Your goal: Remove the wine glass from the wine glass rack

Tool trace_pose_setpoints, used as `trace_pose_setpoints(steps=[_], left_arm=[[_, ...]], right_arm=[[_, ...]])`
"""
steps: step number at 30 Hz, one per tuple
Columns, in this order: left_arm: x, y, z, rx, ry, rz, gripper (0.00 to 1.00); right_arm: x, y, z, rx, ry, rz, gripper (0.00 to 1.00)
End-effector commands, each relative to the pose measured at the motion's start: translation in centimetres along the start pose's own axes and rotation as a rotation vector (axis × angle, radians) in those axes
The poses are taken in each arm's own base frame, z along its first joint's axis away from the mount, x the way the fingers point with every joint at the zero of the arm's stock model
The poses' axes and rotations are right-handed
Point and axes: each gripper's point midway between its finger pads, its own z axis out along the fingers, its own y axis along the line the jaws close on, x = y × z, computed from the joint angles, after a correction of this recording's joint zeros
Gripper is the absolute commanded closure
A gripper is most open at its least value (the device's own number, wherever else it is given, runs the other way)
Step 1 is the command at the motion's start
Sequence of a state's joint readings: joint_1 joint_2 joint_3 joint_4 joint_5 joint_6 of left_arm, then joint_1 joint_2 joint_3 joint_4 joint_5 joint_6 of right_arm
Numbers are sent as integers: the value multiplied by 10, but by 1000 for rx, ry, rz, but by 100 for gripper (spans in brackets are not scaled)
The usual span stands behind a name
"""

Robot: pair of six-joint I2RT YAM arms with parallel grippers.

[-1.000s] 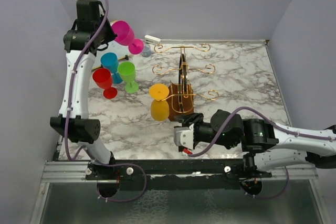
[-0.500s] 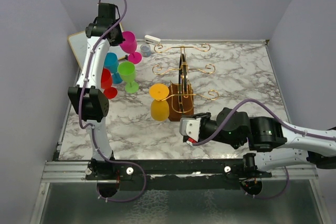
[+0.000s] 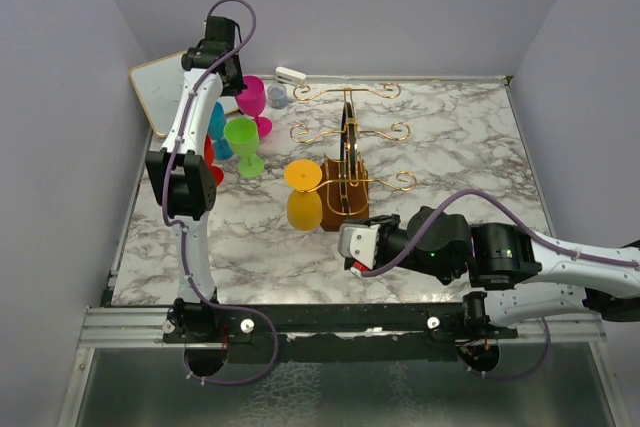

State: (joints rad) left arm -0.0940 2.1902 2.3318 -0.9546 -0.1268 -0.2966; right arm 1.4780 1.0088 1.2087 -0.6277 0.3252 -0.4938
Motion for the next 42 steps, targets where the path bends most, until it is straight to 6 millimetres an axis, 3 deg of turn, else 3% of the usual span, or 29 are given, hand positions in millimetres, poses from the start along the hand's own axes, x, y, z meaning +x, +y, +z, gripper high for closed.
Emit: trace_pose_setpoints(steps=[1, 10, 17, 20, 23, 27, 29, 34, 38, 42], left_arm=[[-3, 5, 4, -37, -10, 20, 96], [5, -4, 16, 0, 18, 11, 85], [-7, -6, -6, 20, -20, 1, 79], [-17, -3, -29, 19, -60, -5, 79], [-25, -1, -66, 34, -120, -28, 79], [-28, -7, -123, 127, -219, -83, 79], [-29, -11, -162, 202, -305, -113, 79], [8, -14, -216, 350, -397, -214, 79], [45, -7, -235, 376, -381, -233, 79], [71, 7, -258, 347, -367, -219, 79]], right_arm=[[-3, -4, -1, 33, -14, 30, 70], [-1, -6, -6, 42, -22, 47, 70], [-6, -6, -5, 37, -33, 63, 67], [-17, -7, -6, 26, -54, 99, 65], [-34, -14, -9, 27, -91, 152, 62], [-62, -36, -9, 85, -120, 232, 60], [-75, -50, -5, 127, -111, 253, 56], [-98, -74, 25, 167, -5, 301, 44], [-109, -98, 49, 68, -5, 501, 45], [-94, -135, 50, -45, -52, 766, 47]])
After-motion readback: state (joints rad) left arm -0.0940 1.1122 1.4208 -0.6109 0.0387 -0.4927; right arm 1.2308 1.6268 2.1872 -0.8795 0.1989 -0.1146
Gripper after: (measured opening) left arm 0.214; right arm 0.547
